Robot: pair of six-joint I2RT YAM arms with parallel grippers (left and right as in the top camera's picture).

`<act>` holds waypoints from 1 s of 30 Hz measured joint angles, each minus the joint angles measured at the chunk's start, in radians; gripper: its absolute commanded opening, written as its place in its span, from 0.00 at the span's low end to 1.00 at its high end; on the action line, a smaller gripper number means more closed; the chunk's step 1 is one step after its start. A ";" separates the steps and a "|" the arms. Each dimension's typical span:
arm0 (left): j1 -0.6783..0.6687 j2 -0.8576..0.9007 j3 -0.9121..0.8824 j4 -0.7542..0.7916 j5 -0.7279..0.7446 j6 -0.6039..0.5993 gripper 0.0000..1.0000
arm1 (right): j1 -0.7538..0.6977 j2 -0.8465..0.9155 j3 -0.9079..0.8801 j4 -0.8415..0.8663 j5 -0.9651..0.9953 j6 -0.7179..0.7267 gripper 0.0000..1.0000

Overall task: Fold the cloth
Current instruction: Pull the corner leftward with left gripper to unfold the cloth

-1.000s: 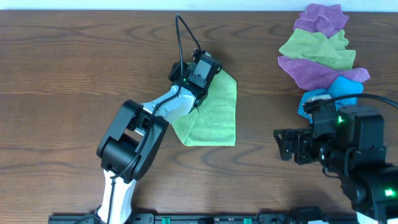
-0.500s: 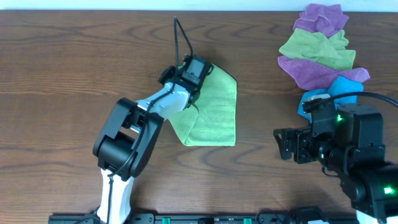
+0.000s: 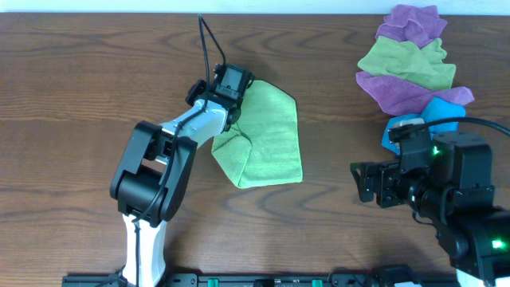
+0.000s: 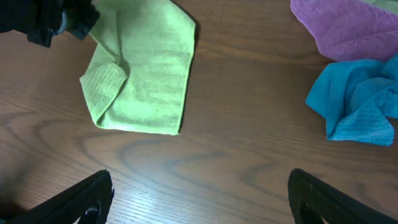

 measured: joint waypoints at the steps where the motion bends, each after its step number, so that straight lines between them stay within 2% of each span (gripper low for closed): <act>1: -0.005 0.000 0.000 -0.003 0.000 0.001 0.31 | 0.000 0.002 0.000 0.000 0.000 0.000 0.90; 5: -0.026 -0.003 0.002 -0.036 0.006 -0.020 0.42 | 0.000 0.017 0.000 0.000 0.000 0.000 0.89; 17: 0.019 -0.188 0.008 -0.183 0.257 -0.196 0.47 | 0.000 0.053 0.000 0.000 0.000 0.000 0.89; 21: 0.063 -0.208 0.012 -0.241 0.434 -0.255 0.48 | 0.000 0.053 0.000 -0.005 0.000 0.000 0.89; 26: 0.179 -0.208 0.012 -0.260 0.758 -0.335 0.48 | 0.000 0.053 0.000 -0.016 0.000 0.000 0.89; 30: 0.288 -0.208 0.012 -0.266 0.953 -0.383 0.55 | 0.000 0.053 0.000 -0.017 0.000 -0.001 0.89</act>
